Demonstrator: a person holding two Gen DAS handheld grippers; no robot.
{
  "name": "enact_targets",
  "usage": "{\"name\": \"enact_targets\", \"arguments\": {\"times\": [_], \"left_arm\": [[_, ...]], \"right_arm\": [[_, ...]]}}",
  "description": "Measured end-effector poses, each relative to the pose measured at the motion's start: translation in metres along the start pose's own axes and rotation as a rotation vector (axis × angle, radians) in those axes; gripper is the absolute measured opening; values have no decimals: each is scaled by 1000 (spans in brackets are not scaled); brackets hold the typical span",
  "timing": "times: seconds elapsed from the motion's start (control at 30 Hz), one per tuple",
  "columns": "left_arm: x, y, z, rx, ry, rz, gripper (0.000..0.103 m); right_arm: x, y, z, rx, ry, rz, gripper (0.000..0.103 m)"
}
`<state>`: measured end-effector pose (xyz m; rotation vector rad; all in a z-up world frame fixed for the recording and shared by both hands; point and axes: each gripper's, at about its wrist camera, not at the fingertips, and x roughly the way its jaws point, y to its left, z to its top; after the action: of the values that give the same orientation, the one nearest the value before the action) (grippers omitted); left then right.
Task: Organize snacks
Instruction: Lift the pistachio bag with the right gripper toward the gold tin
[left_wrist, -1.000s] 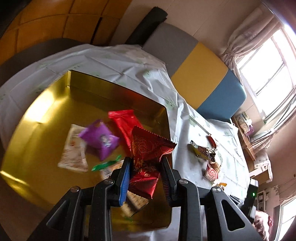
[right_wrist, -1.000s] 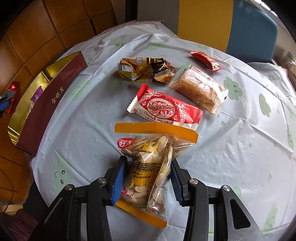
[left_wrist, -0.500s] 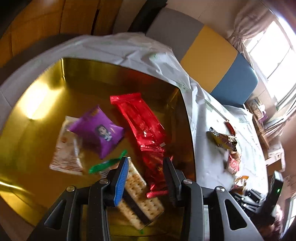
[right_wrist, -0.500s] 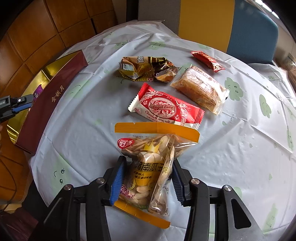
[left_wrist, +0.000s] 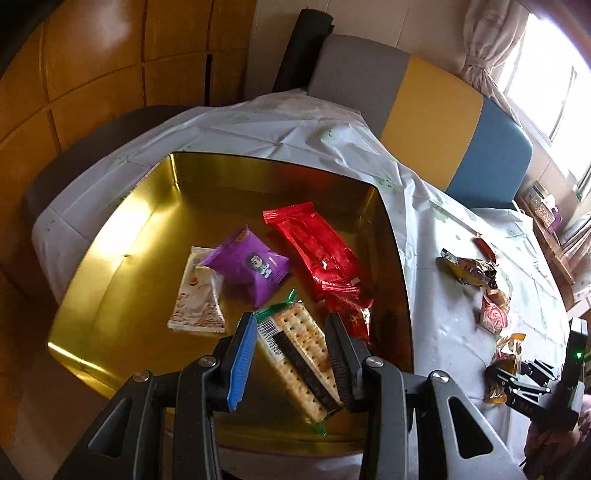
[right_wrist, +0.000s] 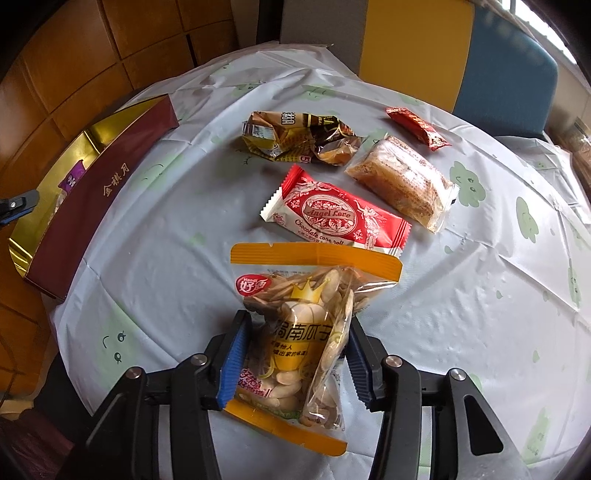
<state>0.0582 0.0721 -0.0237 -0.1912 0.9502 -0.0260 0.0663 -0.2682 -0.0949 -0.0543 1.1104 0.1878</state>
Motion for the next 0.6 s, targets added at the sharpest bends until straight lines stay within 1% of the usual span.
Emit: {"name": "enact_targets", "arguments": {"times": [0.43,0.6], "left_arm": [[-33,-5,-8,44,-74,26,39],[-41,-7,-11,54,-87,27,39]], "right_arm": [[0,4,-1,-17,-18,-39,50],[-1,6,-4,-21,-34,-54,50]]}}
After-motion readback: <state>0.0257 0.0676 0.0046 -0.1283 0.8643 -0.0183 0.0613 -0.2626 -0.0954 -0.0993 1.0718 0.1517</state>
